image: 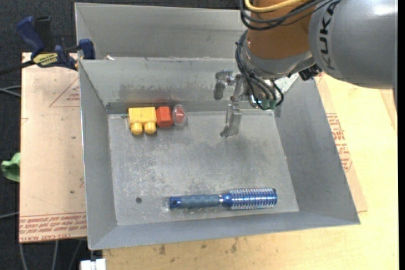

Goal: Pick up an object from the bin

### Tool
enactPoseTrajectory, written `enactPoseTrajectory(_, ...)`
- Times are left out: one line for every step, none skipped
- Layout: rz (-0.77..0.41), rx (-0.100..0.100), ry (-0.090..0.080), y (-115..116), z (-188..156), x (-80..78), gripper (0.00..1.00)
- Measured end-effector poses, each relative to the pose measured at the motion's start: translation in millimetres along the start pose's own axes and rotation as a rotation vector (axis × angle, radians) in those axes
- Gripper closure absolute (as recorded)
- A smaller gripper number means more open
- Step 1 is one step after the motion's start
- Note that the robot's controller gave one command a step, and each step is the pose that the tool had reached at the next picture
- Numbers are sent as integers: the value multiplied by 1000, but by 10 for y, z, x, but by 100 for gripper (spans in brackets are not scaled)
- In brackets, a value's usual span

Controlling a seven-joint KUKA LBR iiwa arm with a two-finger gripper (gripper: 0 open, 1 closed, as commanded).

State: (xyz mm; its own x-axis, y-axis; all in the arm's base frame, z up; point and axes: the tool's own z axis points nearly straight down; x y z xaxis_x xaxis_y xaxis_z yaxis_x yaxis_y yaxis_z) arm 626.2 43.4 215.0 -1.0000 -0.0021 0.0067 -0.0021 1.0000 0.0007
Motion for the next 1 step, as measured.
enactPoseTrajectory(-327, 1, -16, -339, 1443, 994, 0)
